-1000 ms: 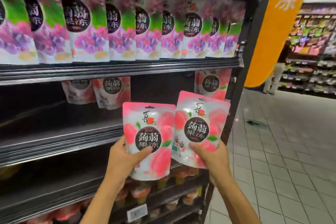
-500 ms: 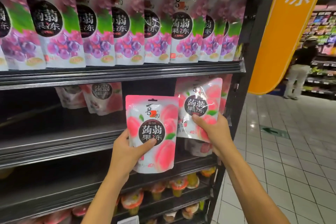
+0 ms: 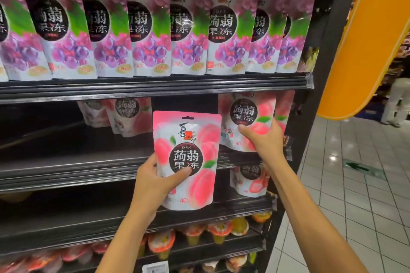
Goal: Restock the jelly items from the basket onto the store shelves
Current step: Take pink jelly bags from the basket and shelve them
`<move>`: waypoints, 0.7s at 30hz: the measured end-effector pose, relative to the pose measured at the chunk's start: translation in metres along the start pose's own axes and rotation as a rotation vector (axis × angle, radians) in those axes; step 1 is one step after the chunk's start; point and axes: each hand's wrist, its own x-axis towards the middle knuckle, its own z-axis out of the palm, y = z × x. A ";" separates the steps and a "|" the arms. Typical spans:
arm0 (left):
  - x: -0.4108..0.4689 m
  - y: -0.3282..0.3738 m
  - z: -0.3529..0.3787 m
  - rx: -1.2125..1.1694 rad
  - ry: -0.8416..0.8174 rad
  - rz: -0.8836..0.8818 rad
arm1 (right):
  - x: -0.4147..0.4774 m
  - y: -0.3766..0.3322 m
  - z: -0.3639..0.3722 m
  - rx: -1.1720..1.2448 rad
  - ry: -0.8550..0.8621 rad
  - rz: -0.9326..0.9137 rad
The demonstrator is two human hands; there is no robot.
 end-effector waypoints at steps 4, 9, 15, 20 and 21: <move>0.002 -0.003 0.005 -0.003 0.024 0.002 | 0.007 0.009 -0.008 -0.071 -0.088 -0.021; 0.010 -0.005 0.014 -0.002 0.025 0.028 | 0.001 0.013 -0.024 -0.135 -0.135 -0.077; 0.018 -0.001 0.024 -0.019 0.039 0.048 | -0.010 0.015 -0.030 -0.245 -0.057 -0.149; 0.020 0.000 0.028 -0.024 0.041 0.044 | -0.006 0.015 -0.025 -0.262 0.005 -0.152; 0.020 0.000 0.028 -0.022 0.041 0.044 | -0.005 0.015 -0.023 -0.266 0.017 -0.143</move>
